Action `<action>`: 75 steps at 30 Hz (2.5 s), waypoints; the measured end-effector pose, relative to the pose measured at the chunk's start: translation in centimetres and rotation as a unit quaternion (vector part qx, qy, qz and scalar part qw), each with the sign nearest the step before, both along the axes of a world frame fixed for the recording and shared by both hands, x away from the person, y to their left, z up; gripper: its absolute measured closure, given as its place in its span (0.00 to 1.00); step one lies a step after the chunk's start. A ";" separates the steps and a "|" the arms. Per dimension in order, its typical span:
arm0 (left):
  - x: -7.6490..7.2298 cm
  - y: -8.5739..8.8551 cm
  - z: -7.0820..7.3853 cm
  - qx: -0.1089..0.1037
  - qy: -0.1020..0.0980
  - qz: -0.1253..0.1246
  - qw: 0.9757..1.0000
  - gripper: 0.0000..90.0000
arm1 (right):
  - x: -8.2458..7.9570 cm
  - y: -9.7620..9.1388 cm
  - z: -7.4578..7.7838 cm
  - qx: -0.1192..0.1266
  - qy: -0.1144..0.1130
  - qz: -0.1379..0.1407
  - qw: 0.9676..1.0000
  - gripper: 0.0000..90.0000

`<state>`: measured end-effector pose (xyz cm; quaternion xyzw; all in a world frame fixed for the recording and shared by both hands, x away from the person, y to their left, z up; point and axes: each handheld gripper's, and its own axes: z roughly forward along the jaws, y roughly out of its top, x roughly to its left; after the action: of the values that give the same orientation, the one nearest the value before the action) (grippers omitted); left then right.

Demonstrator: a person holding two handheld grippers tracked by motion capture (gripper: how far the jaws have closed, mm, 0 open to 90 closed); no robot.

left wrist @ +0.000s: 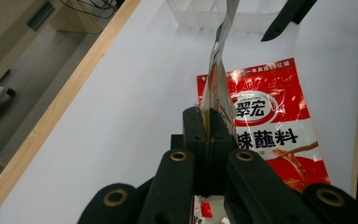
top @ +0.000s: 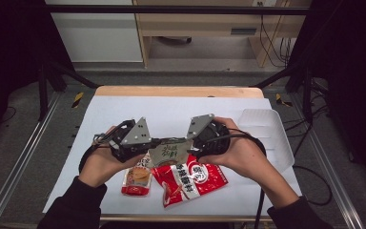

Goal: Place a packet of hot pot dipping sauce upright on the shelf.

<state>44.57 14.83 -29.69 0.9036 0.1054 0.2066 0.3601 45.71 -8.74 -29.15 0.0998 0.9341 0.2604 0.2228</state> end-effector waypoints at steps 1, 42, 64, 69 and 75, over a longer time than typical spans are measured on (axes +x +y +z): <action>0.0 0.0 0.0 0.000 0.000 0.000 1.000 1.00 | 0.0 0.0 0.0 0.000 0.000 0.000 1.000 0.39; -1.8 5.2 -6.0 -0.132 0.005 0.083 0.988 0.08 | 1.9 -2.8 2.2 -0.048 -0.031 -0.020 0.998 1.00; -2.2 14.3 -14.2 -0.127 0.022 0.219 0.967 0.06 | 3.9 -13.1 6.5 0.015 -0.093 -0.117 0.989 1.00; -2.0 14.8 -14.5 -0.121 0.014 0.235 0.964 0.06 | 4.2 -15.4 6.4 0.025 -0.101 -0.139 0.985 1.00; -2.0 15.7 -14.6 -0.129 0.012 0.254 0.959 0.05 | 4.5 -17.5 6.5 0.033 -0.108 -0.155 0.981 1.00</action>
<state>42.57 30.57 -44.34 0.7953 0.3610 0.2653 0.4084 50.18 -26.25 -22.64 0.2216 0.8686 0.2628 0.3568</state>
